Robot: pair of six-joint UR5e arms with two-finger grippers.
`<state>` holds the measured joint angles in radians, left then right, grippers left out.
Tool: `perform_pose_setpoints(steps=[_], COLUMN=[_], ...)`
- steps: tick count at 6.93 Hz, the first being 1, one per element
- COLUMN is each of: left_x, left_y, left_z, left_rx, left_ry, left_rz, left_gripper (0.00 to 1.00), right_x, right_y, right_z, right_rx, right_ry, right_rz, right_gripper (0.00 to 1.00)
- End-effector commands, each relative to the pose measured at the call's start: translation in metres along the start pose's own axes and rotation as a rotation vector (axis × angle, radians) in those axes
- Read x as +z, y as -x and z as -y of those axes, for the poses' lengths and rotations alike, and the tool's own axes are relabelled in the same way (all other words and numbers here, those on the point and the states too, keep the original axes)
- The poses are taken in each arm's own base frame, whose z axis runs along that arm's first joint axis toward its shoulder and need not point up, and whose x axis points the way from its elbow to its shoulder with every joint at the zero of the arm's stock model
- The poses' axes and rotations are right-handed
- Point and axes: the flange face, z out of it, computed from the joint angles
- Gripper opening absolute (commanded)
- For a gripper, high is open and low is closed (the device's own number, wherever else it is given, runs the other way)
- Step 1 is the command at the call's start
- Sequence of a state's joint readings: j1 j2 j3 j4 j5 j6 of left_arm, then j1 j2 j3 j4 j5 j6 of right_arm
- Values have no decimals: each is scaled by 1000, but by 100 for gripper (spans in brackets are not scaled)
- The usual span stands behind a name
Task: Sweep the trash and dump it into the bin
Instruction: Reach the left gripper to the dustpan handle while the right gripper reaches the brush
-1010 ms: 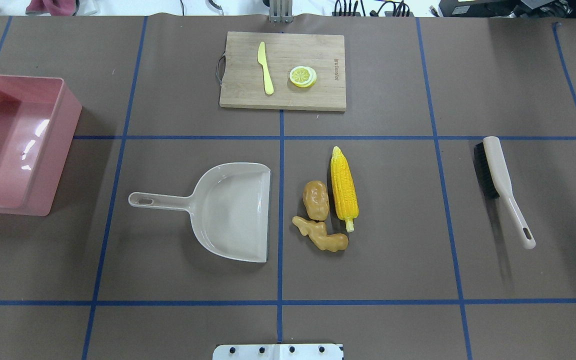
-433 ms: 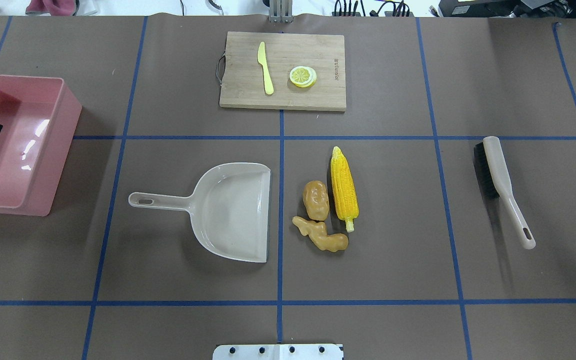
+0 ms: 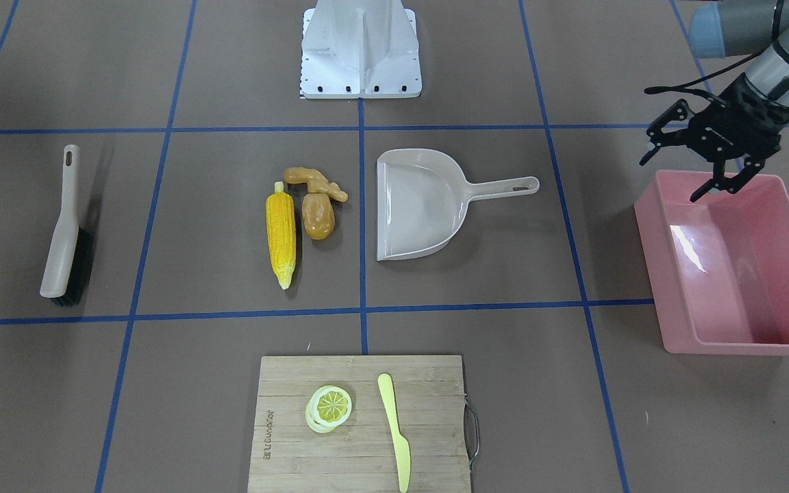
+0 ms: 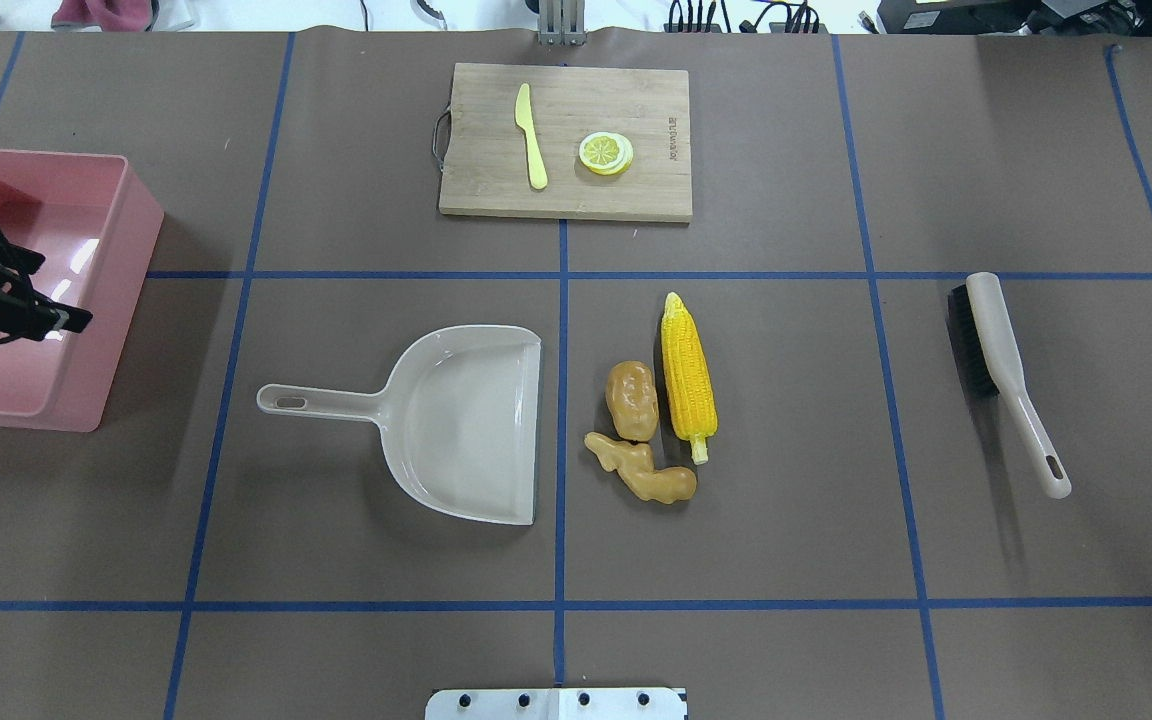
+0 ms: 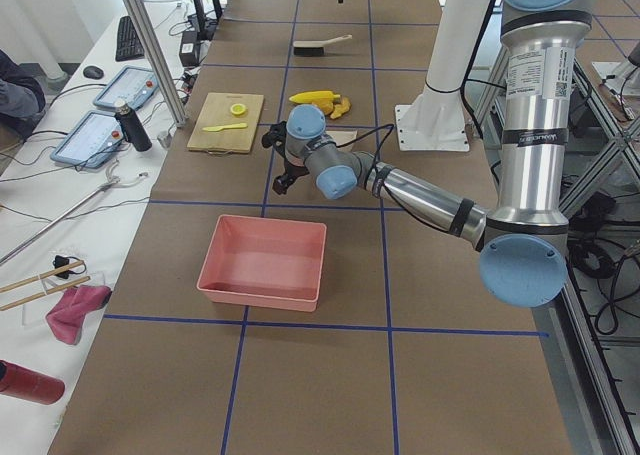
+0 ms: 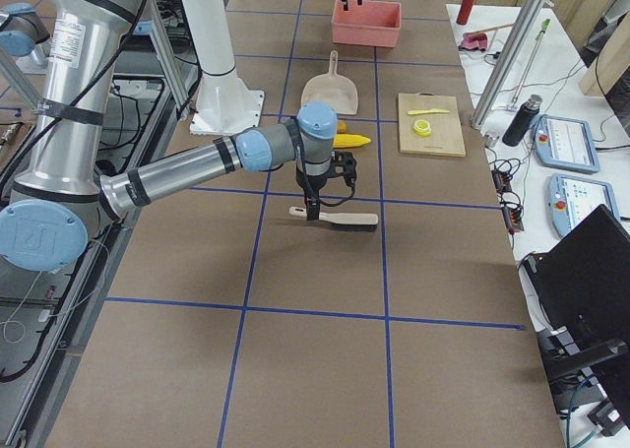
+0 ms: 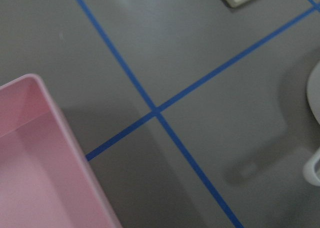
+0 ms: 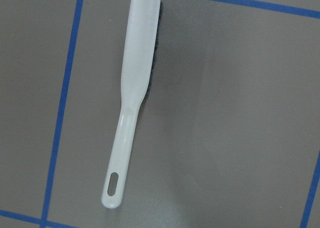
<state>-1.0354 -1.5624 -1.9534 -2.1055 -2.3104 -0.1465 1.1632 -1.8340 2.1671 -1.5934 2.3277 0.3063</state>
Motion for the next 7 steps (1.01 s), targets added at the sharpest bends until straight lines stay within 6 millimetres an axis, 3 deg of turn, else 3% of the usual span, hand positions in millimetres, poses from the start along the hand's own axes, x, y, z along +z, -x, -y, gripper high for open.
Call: perform_pose_setpoints(steps=[1, 2, 3, 4, 5, 7], left_x=[31, 42, 55, 75, 99, 96], left_y=[-41, -59, -79, -115, -131, -142], left_z=[8, 27, 50, 69, 73, 83], left_rx=[184, 210, 225, 278, 290, 307], left_ry=[29, 33, 53, 51, 77, 58], left_rz=[-78, -84, -105, -159, -182, -184], left_gripper=[98, 98, 98, 98, 98, 98], right_x=[49, 74, 82, 94, 107, 125], right_y=[-12, -1, 17, 41, 58, 56], right_z=[-1, 11, 30, 44, 52, 62], right_rx=[-26, 17, 63, 78, 69, 75], right_ry=[4, -5, -9, 0, -11, 2], right_rz=[-17, 1, 15, 25, -7, -32], right_gripper=[100, 100, 100, 100, 100, 100])
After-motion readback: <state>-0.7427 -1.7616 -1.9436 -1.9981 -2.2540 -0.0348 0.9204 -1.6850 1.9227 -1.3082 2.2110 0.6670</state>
